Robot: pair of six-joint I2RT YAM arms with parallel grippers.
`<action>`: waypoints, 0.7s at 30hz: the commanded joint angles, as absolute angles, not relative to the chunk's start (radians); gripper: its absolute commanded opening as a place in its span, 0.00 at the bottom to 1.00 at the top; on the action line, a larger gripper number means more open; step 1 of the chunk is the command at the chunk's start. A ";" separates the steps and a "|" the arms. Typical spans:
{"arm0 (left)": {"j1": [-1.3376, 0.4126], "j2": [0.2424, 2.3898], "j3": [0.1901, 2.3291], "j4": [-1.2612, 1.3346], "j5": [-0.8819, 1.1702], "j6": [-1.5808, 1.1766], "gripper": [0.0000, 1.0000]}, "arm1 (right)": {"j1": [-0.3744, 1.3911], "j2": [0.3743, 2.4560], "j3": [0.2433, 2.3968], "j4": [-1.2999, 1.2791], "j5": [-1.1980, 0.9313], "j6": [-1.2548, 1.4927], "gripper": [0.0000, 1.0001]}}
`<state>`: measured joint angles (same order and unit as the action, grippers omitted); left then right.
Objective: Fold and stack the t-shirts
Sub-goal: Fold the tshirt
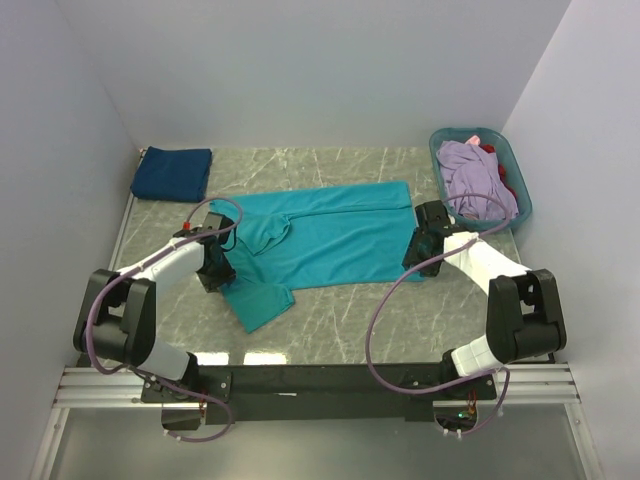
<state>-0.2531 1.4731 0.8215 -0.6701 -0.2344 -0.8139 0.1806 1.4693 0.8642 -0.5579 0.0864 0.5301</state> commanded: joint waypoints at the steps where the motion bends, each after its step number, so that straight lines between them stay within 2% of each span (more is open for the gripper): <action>1: -0.255 1.496 0.808 -0.653 -0.252 -0.802 0.38 | 0.169 1.428 0.867 -0.537 0.109 0.523 0.50; 10: -0.256 1.525 0.793 -0.658 -0.222 -0.787 0.36 | 0.126 1.408 0.844 -0.531 0.133 0.541 0.50; 17: -0.255 1.509 0.759 -0.657 -0.206 -0.790 0.14 | 0.054 1.401 0.816 -0.503 0.127 0.557 0.50; 21: -0.255 1.490 0.750 -0.661 -0.207 -0.792 0.10 | 0.015 1.397 0.801 -0.477 0.109 0.563 0.48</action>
